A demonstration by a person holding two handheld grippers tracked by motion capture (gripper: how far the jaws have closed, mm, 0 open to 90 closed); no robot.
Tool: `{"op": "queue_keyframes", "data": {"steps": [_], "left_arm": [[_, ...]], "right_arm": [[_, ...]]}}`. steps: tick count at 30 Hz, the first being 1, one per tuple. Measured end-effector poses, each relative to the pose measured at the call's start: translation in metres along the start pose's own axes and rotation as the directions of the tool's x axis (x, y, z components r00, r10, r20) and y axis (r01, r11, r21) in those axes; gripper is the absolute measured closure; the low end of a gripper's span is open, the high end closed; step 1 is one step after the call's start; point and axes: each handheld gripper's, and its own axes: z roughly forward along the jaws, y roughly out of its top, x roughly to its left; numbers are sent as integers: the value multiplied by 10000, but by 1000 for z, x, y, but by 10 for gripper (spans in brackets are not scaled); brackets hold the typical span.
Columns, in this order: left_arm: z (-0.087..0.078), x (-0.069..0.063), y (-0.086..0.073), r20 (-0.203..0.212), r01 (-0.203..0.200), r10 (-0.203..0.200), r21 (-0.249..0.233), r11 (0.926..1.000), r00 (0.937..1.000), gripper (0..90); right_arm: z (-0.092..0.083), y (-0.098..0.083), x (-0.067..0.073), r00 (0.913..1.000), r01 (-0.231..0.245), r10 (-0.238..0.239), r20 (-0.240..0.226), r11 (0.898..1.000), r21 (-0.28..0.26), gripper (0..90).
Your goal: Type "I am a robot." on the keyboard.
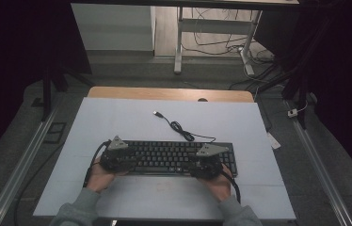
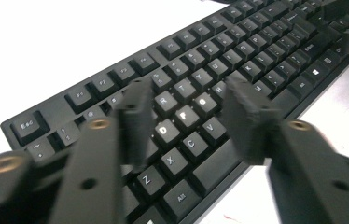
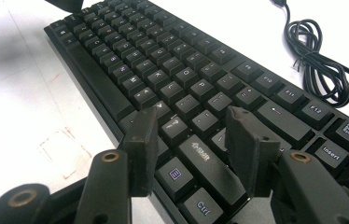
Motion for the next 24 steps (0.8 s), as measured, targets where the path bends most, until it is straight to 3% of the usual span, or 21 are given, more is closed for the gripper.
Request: {"op": "queue_keyframes", "data": {"steps": [8,14,24], "left_arm": [[9,-10,4,420,-420,409,252,9988,9983,883],[18,-19,6,643,-737,700,561,9957,9955,885],[27,-24,6,621,-789,740,801,9937,9953,885]], "right_arm": [[0,0,-1,10000,-19,19,-16,10000,-75,545],[0,0,0,10000,21,-21,30,10000,-12,545],[0,0,-1,10000,6,-6,-16,10000,-42,545]]}}
